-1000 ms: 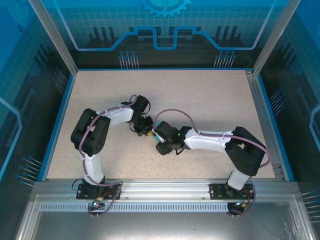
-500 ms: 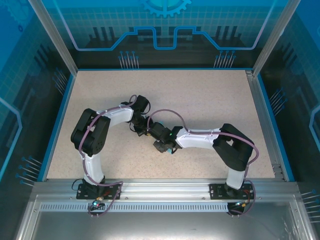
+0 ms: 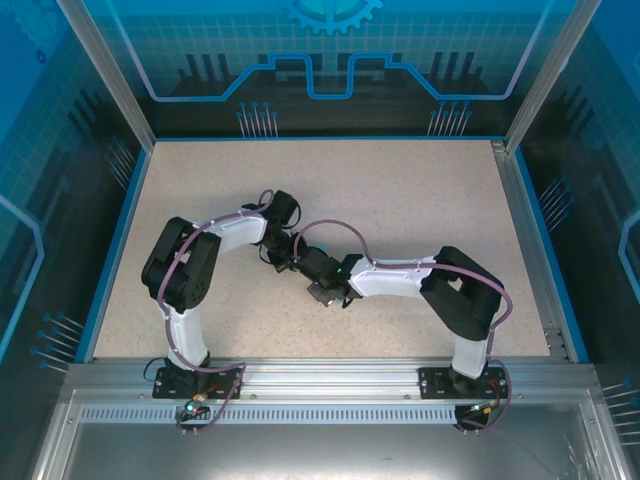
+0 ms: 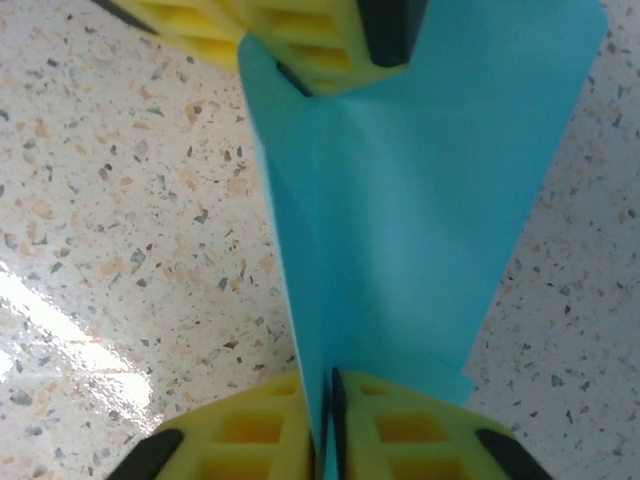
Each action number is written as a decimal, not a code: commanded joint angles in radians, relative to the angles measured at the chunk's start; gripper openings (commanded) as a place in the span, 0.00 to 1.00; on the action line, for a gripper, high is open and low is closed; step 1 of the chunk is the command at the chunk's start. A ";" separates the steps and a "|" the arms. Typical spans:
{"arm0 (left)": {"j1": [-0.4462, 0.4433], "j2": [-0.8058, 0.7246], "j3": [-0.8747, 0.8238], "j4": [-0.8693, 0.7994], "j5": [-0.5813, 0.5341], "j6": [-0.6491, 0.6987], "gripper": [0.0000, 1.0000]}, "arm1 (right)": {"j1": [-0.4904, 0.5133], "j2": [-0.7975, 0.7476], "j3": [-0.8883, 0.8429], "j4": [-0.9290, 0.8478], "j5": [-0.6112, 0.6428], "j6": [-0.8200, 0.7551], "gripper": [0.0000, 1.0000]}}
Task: Fold a paper plane with a square sheet of paper (pick it up from the middle)
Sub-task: Fold the wing for the fifth time at the center of the table.
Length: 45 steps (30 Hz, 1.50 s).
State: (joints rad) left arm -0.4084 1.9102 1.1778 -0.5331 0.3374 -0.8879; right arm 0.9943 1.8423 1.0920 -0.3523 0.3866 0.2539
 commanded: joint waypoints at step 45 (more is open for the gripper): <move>-0.013 -0.178 -0.055 0.092 0.002 -0.011 0.33 | -0.439 -0.095 -0.425 0.587 -0.896 0.270 0.08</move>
State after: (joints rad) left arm -0.4107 1.7077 1.1431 -0.4782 0.2951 -0.8917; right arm 0.5682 1.7145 0.6563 0.2283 -0.4725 0.4911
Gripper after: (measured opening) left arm 0.335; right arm 0.075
